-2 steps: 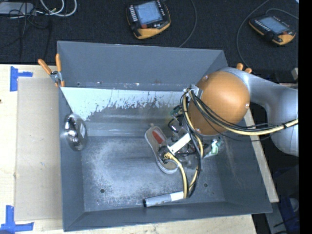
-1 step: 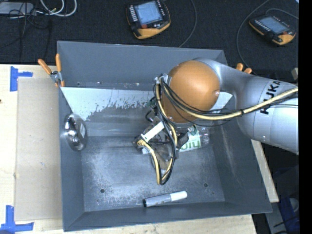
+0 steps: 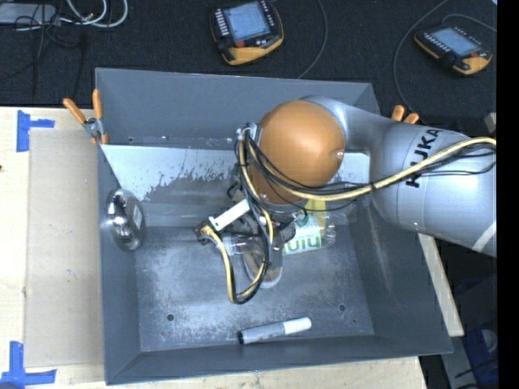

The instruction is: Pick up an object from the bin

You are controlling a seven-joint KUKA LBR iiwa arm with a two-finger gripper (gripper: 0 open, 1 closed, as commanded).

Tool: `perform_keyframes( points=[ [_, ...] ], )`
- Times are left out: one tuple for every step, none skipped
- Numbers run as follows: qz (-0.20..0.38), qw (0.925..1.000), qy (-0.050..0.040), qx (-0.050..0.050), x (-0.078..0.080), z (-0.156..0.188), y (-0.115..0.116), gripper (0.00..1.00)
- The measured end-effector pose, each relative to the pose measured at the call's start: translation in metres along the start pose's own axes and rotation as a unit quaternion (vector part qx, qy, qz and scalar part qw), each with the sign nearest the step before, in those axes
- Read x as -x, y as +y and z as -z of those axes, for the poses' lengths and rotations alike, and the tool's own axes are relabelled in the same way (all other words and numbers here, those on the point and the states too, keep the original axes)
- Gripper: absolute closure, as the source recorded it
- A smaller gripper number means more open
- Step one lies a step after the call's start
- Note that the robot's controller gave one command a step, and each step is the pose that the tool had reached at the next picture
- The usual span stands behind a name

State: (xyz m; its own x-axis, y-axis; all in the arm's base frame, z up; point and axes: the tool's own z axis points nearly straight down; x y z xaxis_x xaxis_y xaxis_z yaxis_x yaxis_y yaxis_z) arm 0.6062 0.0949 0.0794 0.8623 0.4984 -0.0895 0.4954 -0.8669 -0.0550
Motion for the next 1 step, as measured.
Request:
perform_keyframes(
  points=[
    [-0.054,0.9985,-0.0085,0.008,-0.0194,-0.0015,-0.0136,1.0]
  ],
)
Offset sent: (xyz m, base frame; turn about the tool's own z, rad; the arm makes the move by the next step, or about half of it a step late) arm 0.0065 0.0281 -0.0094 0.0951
